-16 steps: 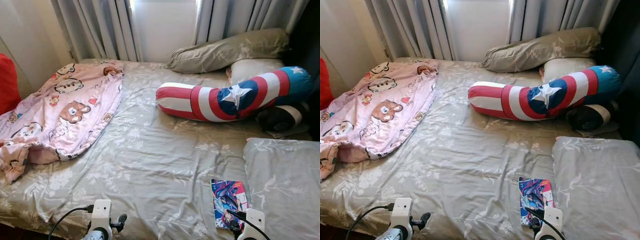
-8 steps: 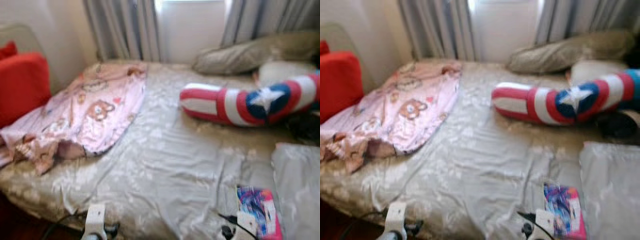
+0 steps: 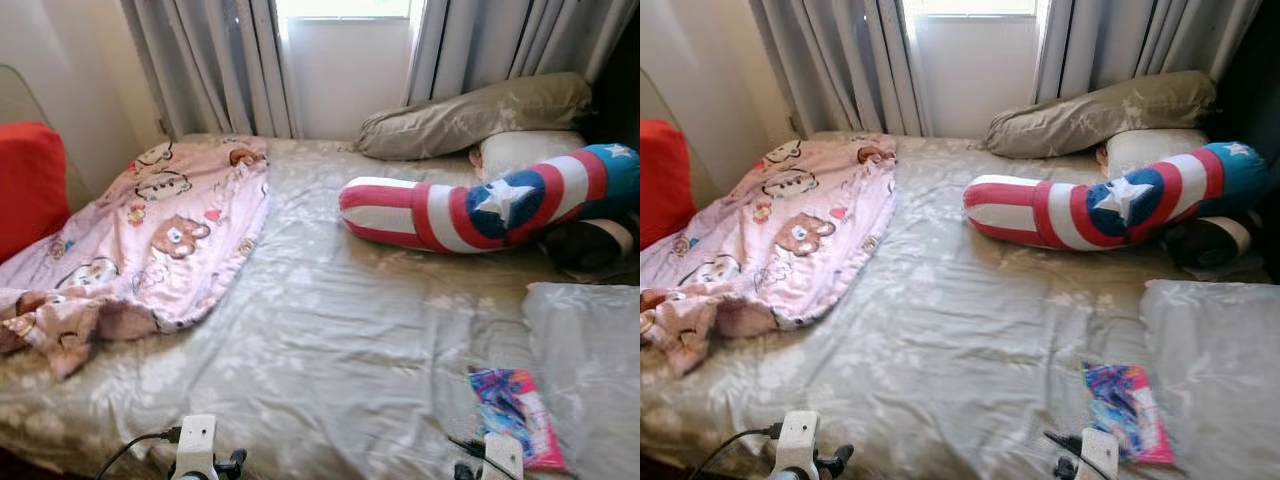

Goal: Clean up the room

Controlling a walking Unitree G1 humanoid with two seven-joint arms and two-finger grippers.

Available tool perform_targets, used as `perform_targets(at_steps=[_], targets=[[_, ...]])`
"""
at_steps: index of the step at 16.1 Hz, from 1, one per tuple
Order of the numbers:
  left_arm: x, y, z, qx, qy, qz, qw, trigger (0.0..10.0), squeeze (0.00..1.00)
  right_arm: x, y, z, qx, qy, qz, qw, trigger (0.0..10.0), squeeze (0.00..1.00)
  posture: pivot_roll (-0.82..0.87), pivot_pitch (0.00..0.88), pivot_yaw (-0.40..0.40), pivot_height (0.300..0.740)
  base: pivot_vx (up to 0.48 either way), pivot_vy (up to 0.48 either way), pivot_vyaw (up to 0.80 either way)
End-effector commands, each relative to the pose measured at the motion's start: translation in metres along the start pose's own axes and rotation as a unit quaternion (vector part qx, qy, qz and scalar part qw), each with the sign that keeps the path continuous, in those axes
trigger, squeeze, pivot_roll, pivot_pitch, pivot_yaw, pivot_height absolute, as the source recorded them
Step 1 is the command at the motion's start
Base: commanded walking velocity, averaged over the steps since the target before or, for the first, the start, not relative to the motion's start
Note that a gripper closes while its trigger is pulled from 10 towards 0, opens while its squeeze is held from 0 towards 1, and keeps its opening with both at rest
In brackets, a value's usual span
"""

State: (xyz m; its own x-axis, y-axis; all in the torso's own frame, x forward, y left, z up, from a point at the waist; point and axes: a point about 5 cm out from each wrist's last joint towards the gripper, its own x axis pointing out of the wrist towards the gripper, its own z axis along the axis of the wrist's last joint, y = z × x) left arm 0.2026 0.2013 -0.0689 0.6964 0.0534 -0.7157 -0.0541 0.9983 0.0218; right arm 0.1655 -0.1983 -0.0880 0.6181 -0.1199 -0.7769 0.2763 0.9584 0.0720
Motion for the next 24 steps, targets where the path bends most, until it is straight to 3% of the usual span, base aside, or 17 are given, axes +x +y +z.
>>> perform_targets(at_steps=[1,7,20,24], targets=[[-0.002,0.0037,-0.0079,0.004,0.018,0.004,1.0,10.0,0.0,0.0008,0.0033,0.0016,-0.008,0.0,0.007,1.0,10.0,0.0,-0.02,0.0,0.047,0.74,0.0,0.48,0.8],[-0.0017,0.0053,-0.0058,0.003,0.014,0.006,1.0,10.0,0.0,0.001,0.0039,0.0032,0.016,-0.007,0.004,1.0,10.0,0.0,-0.02,0.0,0.05,0.74,0.0,0.48,0.21],[-0.0003,0.0059,0.0001,0.0,0.004,0.009,1.0,10.0,0.0,0.0014,0.0041,0.0042,0.009,-0.005,0.008,1.0,10.0,0.0,-0.01,0.0,0.05,0.74,0.0,0.48,0.0],[-0.0002,0.006,0.0004,0.0,0.003,0.009,1.0,10.0,0.0,0.0015,0.0046,0.0047,0.011,-0.007,0.01,1.0,10.0,0.0,0.0,0.0,0.048,0.74,0.0,0.48,0.7]])
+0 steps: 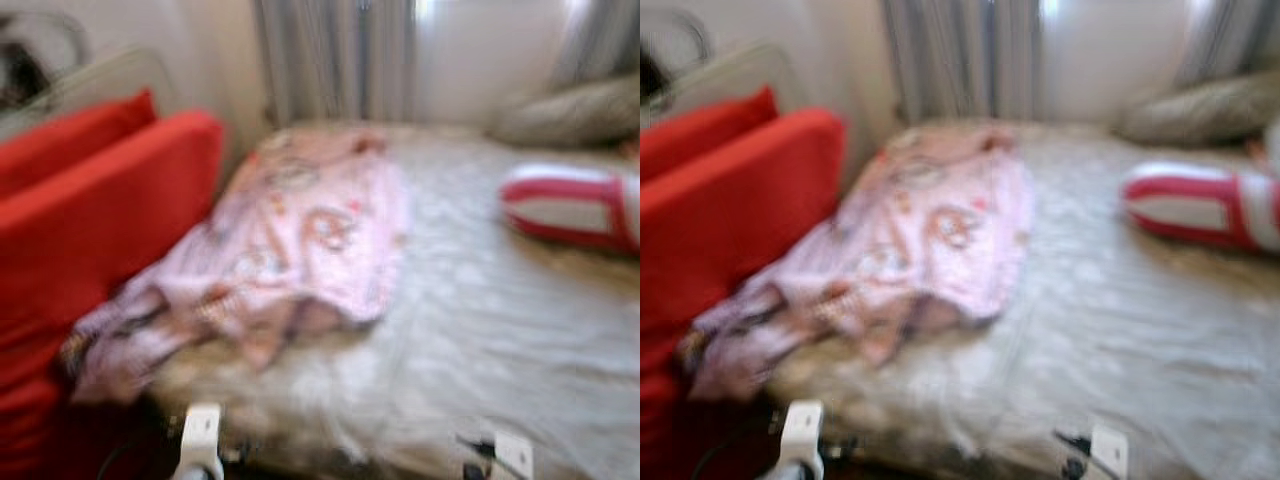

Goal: Clean up the room

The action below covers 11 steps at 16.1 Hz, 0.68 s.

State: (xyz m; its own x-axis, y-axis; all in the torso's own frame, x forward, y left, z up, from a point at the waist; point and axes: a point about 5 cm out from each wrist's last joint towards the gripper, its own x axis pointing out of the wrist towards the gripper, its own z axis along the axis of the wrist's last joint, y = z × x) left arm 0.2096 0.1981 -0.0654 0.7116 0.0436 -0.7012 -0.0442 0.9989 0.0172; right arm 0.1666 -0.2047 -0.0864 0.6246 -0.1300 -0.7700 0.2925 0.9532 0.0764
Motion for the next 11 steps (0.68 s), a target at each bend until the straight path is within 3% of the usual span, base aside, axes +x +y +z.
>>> perform_targets(at_steps=[1,11], targets=[[-0.0027,0.0095,-0.0068,-0.001,0.013,0.014,1.0,10.0,0.0,0.0013,0.0107,0.0012,0.003,-0.002,0.014,1.0,10.0,0.0,0.0,0.0,0.047,0.74,0.0,0.48,0.8],[-0.0026,0.0104,-0.006,0.0,0.011,0.016,1.0,10.0,0.0,0.0019,0.0114,0.0039,0.014,-0.008,0.014,1.0,10.0,0.0,0.0,0.0,0.046,0.74,0.0,0.463,0.0]])
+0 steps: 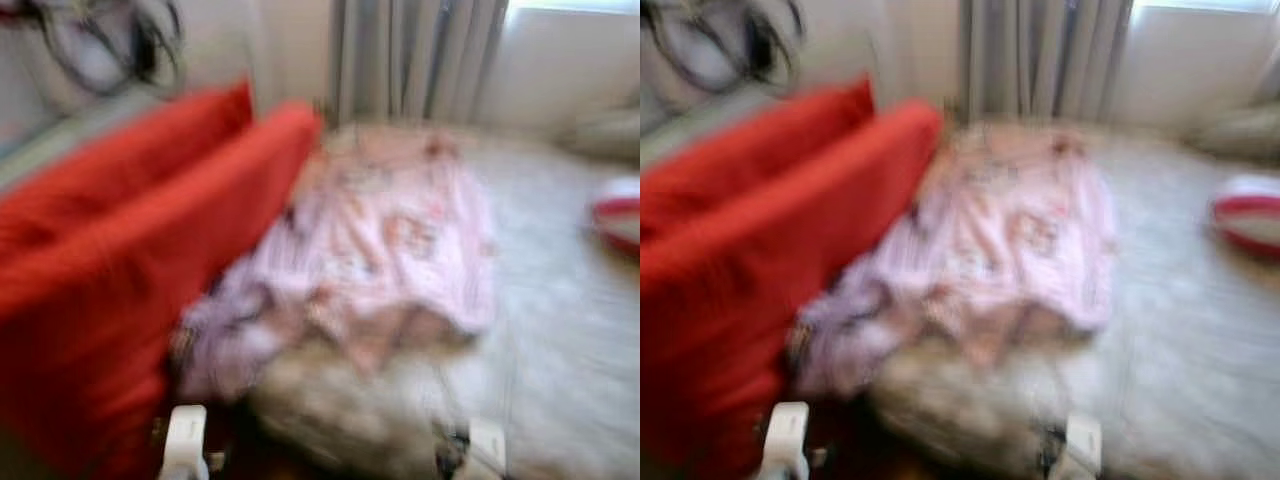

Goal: Clean up the room

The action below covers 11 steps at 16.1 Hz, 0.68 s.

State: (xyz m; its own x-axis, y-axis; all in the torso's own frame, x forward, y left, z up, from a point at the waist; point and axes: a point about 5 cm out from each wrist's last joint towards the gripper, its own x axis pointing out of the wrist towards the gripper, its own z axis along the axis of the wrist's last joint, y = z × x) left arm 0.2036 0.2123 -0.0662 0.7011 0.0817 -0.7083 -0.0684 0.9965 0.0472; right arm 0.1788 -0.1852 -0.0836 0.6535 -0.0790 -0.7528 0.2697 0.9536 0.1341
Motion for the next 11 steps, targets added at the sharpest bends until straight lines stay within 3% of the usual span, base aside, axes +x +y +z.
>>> perform_targets(at_steps=[1,11], targets=[[0.0004,-0.0045,-0.0007,0.0,0.003,-0.004,1.0,10.0,0.0,-0.0014,-0.0106,0.0,0.003,-0.001,-0.015,1.0,10.0,0.0,0.0,0.0,0.044,0.74,0.0,0.0,0.0],[0.0019,-0.0079,0.0048,0.003,-0.008,-0.01,1.0,10.0,0.0,-0.001,-0.0108,0.0013,0.0,-0.001,-0.015,1.0,10.0,0.0,0.01,0.0,0.039,0.74,0.0,0.0,0.0]])
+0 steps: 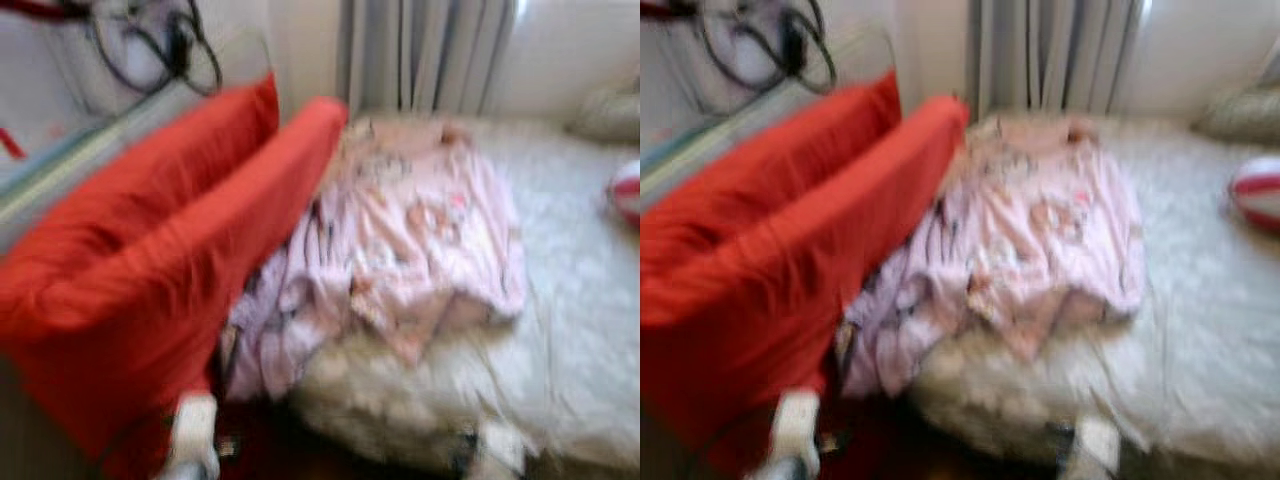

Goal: Clean up the room

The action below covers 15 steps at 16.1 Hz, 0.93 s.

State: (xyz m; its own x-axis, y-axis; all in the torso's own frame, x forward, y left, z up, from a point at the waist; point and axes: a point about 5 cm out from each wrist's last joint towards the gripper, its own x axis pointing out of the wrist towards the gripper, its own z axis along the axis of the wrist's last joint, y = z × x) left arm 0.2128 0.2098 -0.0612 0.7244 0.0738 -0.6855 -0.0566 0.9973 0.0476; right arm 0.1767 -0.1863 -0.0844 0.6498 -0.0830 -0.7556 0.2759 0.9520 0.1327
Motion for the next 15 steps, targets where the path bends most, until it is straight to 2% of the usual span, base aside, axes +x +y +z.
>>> perform_targets(at_steps=[1,5,13,15], targets=[[-0.0008,-0.0051,-0.0048,-0.001,0.007,-0.006,1.0,10.0,0.0,-0.0004,-0.0091,0.0025,-0.003,-0.002,-0.013,1.0,10.0,0.0,0.01,0.0,0.039,0.74,0.0,0.0,0.0],[0.0,-0.0065,-0.0018,-0.003,0.0,-0.009,1.0,10.0,0.0,-0.0006,-0.0094,0.002,-0.003,-0.002,-0.012,1.0,10.0,0.0,0.0,0.0,0.039,0.74,0.0,0.0,0.0],[0.0006,-0.0078,0.0008,-0.005,-0.005,-0.012,1.0,10.0,0.0,-0.0005,-0.0085,0.0026,-0.009,-0.003,-0.008,1.0,10.0,0.0,0.0,0.0,0.04,0.74,0.283,0.0,0.0],[0.0008,-0.0078,0.0016,-0.005,-0.006,-0.012,1.0,10.0,0.0,-0.0004,-0.0084,0.0029,-0.009,-0.004,-0.007,1.0,10.0,0.0,0.0,0.0,0.04,0.74,0.313,0.0,0.67]])
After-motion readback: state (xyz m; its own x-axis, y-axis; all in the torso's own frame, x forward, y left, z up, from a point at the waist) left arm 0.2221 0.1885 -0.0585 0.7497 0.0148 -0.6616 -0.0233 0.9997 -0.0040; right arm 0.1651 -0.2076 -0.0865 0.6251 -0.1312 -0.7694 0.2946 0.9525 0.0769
